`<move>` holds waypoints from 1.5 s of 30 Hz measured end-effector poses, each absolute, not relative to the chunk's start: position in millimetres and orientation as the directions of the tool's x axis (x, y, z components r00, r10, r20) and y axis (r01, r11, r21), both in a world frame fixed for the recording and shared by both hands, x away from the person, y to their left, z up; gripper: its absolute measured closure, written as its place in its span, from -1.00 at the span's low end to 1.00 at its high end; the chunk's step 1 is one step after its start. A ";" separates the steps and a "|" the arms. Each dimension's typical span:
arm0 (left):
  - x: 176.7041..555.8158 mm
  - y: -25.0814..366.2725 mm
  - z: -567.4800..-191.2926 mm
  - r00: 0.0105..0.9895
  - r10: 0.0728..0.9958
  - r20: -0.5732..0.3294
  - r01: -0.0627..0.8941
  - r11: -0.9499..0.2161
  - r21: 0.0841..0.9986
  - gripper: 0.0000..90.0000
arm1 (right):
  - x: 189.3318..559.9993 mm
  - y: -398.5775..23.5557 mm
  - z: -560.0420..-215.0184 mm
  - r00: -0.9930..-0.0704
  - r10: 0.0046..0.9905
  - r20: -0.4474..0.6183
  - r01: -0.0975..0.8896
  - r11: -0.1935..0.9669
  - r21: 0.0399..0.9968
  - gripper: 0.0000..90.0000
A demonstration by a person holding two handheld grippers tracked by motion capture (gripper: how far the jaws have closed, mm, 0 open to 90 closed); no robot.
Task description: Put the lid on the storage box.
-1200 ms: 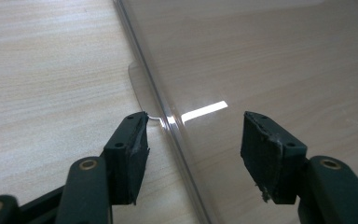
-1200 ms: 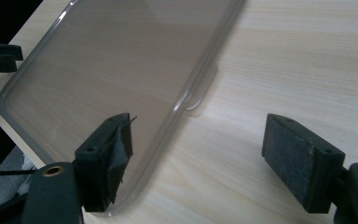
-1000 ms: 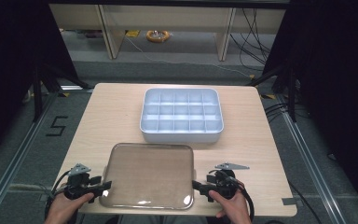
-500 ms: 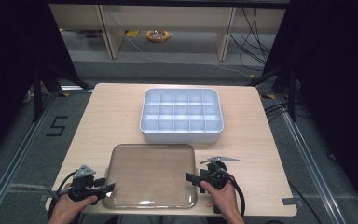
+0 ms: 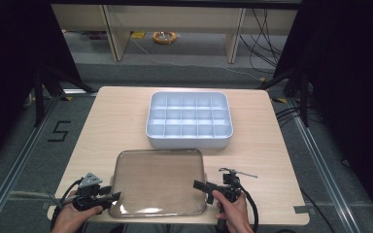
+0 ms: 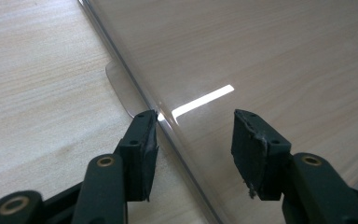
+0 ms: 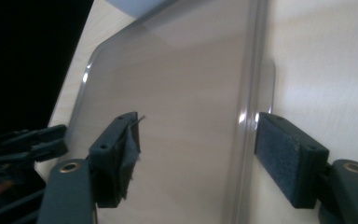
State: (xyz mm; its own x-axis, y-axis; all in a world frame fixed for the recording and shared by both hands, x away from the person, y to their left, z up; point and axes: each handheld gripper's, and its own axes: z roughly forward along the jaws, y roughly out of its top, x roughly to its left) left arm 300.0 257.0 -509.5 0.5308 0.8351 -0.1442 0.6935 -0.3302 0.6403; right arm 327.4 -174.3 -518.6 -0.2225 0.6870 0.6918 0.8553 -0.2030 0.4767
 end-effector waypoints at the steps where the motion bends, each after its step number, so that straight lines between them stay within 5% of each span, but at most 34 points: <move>1: 299.9 257.4 -509.4 0.534 0.833 -0.146 0.693 -0.332 0.639 0.10 | 323.9 -174.2 -517.8 -0.230 0.703 0.673 0.853 -0.187 0.487 -0.15; 7: 299.5 260.4 -509.6 0.526 0.839 -0.141 0.693 -0.327 0.642 0.10 | 319.0 -177.7 -520.7 -0.216 0.670 0.710 0.868 -0.202 0.454 -0.09; 9: 299.2 261.0 -509.4 0.527 0.838 -0.140 0.695 -0.329 0.640 0.10 | 310.7 -173.0 -512.6 -0.111 0.646 0.755 0.911 -0.238 0.337 0.00; 10: 299.2 261.0 -509.4 0.527 0.838 -0.140 0.695 -0.329 0.640 0.10 | 311.9 -175.7 -517.2 -0.199 0.678 0.707 0.881 -0.192 0.432 0.07; 16: 300.2 261.0 -508.9 0.529 0.837 -0.143 0.698 -0.332 0.634 0.10 | 328.2 -181.0 -508.6 -0.282 0.775 0.566 0.809 -0.126 0.575 -0.02; 28: 299.8 260.5 -508.8 0.527 0.838 -0.142 0.698 -0.332 0.635 0.10 | 346.4 -168.3 -513.1 -0.281 0.807 0.519 0.821 -0.078 0.565 0.06; 37: 299.9 260.7 -508.7 0.528 0.836 -0.148 0.697 -0.327 0.639 0.09 | 333.6 -168.2 -514.9 -0.171 0.722 0.671 0.873 -0.205 0.443 0.24; 40: 299.3 259.5 -509.9 0.513 0.839 -0.181 0.695 -0.283 0.661 0.08 | 331.9 -176.1 -519.0 -0.268 0.711 0.650 0.834 -0.168 0.526 0.45; 45: 300.1 261.4 -510.8 0.505 0.835 -0.220 0.705 -0.253 0.662 0.06 | 322.6 -175.3 -515.3 -0.306 0.659 0.687 0.829 -0.171 0.533 0.47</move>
State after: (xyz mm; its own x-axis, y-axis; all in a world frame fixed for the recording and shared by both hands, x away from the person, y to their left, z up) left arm 300.1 261.4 -510.8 0.5051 0.8346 -0.2199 0.7055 -0.2525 0.6622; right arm 322.6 -175.3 -515.3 -0.3060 0.6587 0.6873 0.8289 -0.1707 0.5327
